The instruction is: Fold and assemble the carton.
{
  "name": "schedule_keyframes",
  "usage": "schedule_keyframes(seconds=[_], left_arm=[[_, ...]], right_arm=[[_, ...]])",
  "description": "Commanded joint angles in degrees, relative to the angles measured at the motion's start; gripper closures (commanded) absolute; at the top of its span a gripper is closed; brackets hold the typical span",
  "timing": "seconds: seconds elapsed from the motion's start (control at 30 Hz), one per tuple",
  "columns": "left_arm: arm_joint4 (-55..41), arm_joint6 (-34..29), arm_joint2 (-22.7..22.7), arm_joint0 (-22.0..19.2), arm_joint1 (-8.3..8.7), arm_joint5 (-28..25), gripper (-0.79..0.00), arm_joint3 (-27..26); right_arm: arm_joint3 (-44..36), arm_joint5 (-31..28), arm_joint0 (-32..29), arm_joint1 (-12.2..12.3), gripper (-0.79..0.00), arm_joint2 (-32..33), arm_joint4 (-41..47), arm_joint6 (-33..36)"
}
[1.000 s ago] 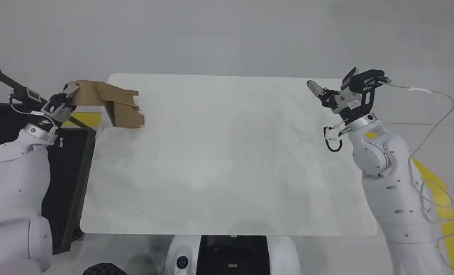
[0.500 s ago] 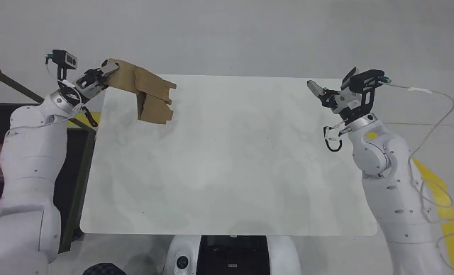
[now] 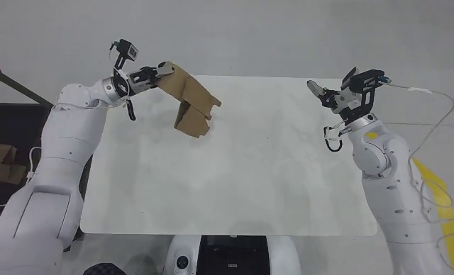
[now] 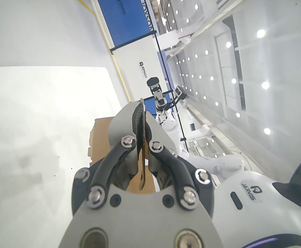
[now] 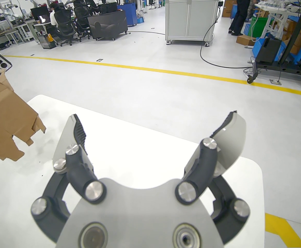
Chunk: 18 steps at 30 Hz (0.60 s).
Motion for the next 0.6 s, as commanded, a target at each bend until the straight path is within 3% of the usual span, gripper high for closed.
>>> schedule_keyframes(seconds=[0.0, 0.3, 0.57], left_arm=[[-0.5, -0.2, 2.2, -0.8, -0.96, 0.2, 0.000, -0.3], [-2.2, -0.8, 8.8, -2.0, -4.11, 0.8, 0.000, -2.8], [-2.6, -0.7, 10.5, -1.0, -4.90, 0.7, 0.000, -4.2]], right_arm=[[0.0, 0.0, 0.0, 0.0, -0.785, 0.0, 0.0, 0.0], [0.0, 0.0, 0.0, 0.0, -0.785, 0.0, 0.0, 0.0], [0.0, 0.0, 0.0, 0.0, -0.785, 0.0, 0.0, 0.0]])
